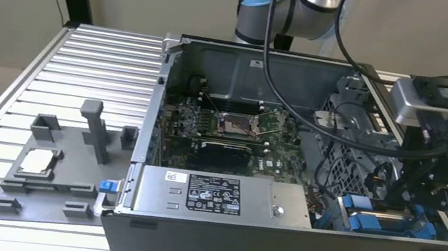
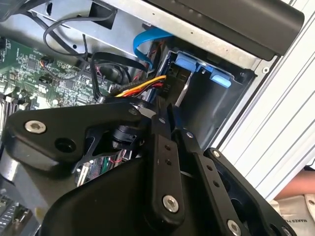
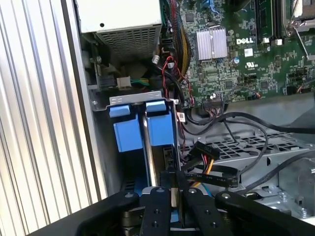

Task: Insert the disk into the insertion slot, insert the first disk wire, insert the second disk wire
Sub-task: 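Insert the second disk wire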

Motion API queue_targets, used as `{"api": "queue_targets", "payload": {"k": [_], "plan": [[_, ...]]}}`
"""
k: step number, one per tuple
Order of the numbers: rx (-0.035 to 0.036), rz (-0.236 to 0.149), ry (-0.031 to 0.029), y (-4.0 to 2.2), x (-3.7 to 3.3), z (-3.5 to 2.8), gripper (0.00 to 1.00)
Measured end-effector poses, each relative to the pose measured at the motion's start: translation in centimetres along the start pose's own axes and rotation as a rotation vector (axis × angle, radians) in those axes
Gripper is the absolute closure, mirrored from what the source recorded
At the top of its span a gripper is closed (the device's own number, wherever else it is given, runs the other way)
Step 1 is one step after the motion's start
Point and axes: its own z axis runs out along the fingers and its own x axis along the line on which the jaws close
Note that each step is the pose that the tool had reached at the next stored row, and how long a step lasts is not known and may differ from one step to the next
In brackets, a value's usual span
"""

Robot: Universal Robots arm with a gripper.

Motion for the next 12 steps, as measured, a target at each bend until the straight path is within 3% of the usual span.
{"api": "queue_targets", "payload": {"k": [12], "plan": [[0.0027,-0.009,-0.0005,0.07,-0.11,0.14,1.00]]}}
